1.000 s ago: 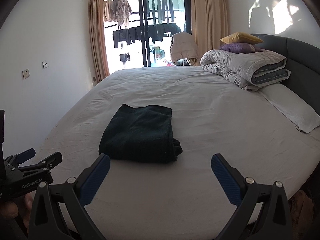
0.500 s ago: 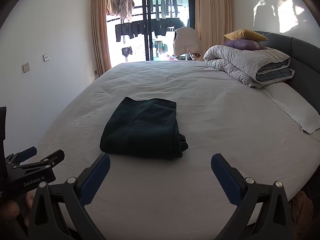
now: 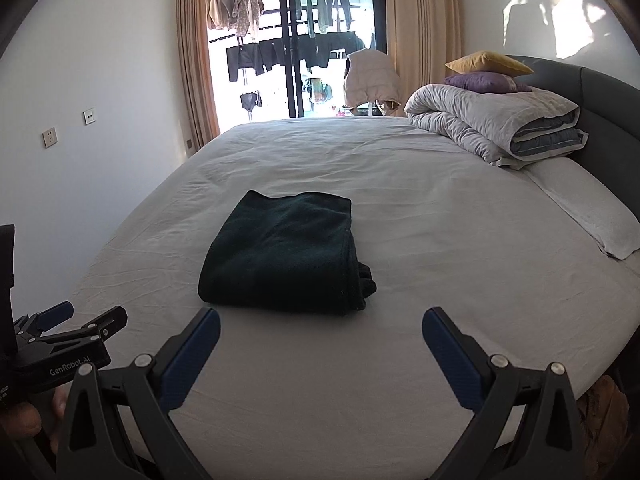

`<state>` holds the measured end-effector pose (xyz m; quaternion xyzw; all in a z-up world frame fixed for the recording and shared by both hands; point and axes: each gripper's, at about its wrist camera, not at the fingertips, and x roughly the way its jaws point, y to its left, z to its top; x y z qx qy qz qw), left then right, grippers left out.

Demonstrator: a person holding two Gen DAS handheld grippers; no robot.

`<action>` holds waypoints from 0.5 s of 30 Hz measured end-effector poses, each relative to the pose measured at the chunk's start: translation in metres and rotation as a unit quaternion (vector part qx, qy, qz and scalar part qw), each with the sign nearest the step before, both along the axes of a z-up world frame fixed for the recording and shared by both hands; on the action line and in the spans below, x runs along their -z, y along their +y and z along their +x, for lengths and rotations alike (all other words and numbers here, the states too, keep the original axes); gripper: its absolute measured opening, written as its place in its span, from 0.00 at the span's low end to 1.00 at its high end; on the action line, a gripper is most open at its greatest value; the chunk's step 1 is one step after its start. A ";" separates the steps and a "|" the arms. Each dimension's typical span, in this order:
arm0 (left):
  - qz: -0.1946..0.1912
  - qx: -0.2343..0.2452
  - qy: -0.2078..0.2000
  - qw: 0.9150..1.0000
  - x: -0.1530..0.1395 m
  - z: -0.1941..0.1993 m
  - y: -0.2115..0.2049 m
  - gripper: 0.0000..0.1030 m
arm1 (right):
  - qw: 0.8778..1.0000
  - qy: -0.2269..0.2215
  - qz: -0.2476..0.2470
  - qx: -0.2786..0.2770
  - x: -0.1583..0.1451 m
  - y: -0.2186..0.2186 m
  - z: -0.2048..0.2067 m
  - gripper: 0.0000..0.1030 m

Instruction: Fold small clothes

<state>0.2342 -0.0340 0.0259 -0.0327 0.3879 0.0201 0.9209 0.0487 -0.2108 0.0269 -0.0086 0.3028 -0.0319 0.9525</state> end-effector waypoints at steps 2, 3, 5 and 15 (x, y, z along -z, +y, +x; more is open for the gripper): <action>0.000 -0.001 0.000 1.000 0.001 0.001 0.000 1.00 | 1.000 0.000 -0.001 0.000 -0.001 0.000 0.000 1.00; 0.001 -0.001 0.000 1.000 0.001 0.001 -0.001 1.00 | 1.000 0.000 -0.001 0.000 0.000 0.000 0.000 1.00; 0.002 -0.002 0.002 1.000 0.002 0.002 -0.001 1.00 | 1.000 0.001 0.000 0.001 0.000 0.000 0.000 1.00; 0.003 -0.006 0.006 1.000 0.008 0.004 0.002 1.00 | 1.000 0.005 0.001 0.003 0.007 -0.001 0.001 1.00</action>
